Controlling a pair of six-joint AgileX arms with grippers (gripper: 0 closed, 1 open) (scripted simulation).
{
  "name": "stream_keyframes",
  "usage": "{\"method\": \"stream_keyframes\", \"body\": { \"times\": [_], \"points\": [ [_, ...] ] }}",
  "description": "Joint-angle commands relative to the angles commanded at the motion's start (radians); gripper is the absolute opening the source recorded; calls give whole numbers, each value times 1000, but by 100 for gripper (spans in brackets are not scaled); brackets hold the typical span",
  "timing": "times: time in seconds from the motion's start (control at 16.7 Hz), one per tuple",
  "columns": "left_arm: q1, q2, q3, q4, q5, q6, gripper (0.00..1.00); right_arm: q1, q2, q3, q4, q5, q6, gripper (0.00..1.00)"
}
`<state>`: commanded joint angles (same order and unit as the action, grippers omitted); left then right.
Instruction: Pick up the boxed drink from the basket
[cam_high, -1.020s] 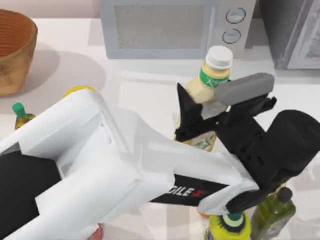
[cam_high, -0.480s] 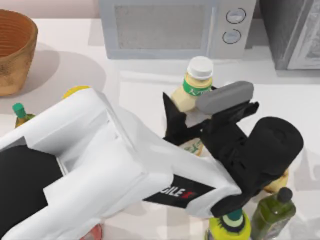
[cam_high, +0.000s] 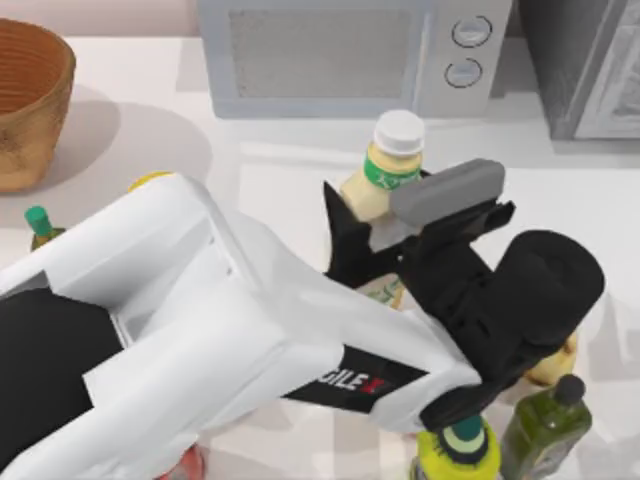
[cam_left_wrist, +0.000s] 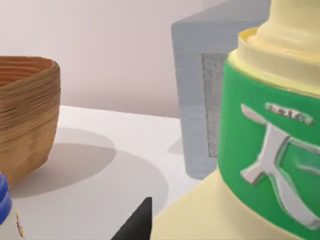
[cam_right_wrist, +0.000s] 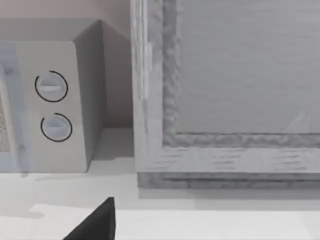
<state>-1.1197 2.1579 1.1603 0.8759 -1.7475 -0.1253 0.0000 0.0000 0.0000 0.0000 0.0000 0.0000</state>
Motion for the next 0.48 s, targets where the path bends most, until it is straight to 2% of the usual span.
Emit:
{"method": "stream_keyframes", "body": {
  "times": [0.36, 0.48],
  "points": [
    [0, 0, 0, 0, 0, 0, 98, 0, 0, 0, 0, 0, 0, 100],
    [0, 0, 0, 0, 0, 0, 100, 0, 0, 0, 0, 0, 0, 100]
  ]
}}
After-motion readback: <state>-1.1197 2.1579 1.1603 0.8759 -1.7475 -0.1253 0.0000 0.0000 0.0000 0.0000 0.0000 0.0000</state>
